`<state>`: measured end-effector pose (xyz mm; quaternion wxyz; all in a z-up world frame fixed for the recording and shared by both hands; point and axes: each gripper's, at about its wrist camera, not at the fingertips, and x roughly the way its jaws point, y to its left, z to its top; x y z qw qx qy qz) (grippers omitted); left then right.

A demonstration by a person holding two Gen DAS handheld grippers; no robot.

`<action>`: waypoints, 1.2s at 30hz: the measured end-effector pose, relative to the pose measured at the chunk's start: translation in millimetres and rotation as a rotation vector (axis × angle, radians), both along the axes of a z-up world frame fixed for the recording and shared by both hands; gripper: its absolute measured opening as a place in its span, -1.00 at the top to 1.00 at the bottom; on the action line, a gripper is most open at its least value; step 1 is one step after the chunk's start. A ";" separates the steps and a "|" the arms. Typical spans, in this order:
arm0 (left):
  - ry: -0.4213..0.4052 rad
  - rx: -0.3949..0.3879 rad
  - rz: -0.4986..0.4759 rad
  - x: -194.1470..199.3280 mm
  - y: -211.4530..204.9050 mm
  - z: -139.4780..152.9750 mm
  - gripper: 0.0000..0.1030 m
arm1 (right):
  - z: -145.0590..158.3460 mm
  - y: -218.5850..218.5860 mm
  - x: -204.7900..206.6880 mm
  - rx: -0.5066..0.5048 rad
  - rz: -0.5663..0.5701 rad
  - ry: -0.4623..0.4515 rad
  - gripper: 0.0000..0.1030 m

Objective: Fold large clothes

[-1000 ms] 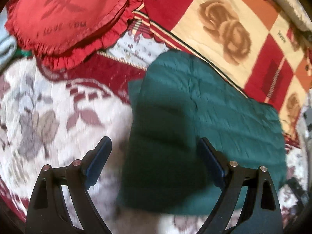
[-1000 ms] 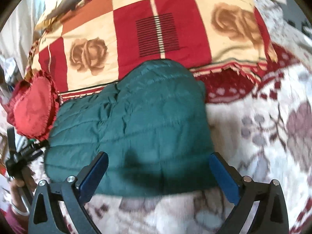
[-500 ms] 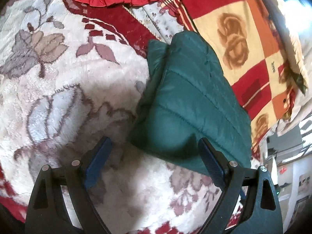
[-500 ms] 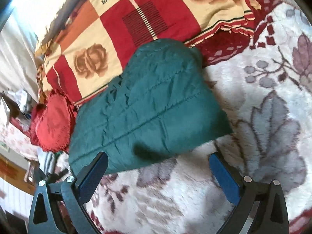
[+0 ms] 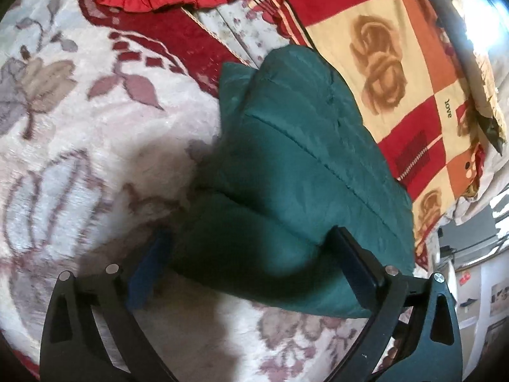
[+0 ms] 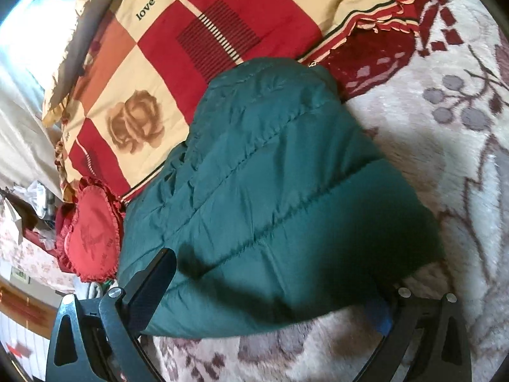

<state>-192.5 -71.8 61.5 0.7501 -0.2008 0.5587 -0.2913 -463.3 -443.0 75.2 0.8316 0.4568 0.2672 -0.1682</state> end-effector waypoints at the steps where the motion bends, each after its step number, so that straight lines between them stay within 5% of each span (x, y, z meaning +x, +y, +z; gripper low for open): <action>1: 0.015 0.004 -0.006 0.1 -3.1 -1.8 -0.94 | 0.0 -0.8 1.8 0.005 -0.002 0.002 -1.00; 5: 0.006 0.022 -0.003 0.5 -7.5 0.4 -0.85 | -1.3 -5.6 0.9 0.039 -0.014 -0.026 -1.00; 6: 0.005 0.016 0.003 0.4 -5.9 1.1 -0.64 | -0.6 -6.4 -0.3 0.043 -0.015 -0.044 -0.77; 7: 0.000 0.010 0.012 -0.1 -3.5 3.0 -0.52 | 0.5 -7.2 -1.4 0.043 -0.018 -0.048 -0.33; 10: -0.044 0.012 0.003 -3.9 0.8 14.5 0.05 | 5.4 -5.3 -2.9 0.037 0.007 -0.054 0.09; 12: -0.083 0.030 -0.015 -7.8 0.2 24.2 0.30 | 13.0 0.1 -2.4 0.002 0.033 -0.034 0.23; 16: -0.107 0.025 -0.026 -12.2 6.4 37.4 0.39 | 28.8 11.2 -10.7 -0.034 0.073 -0.036 0.43; 25: -0.134 0.007 -0.111 -61.1 52.3 69.7 0.41 | 53.8 58.2 -68.1 -0.034 0.160 -0.040 0.46; 32: -0.125 0.073 -0.142 -107.0 88.8 51.3 0.40 | 36.3 102.1 -114.5 -0.019 0.187 0.010 0.46; 36: -0.113 0.137 -0.125 -110.7 86.6 36.0 0.08 | 21.5 102.0 -113.8 -0.028 0.159 0.100 -0.05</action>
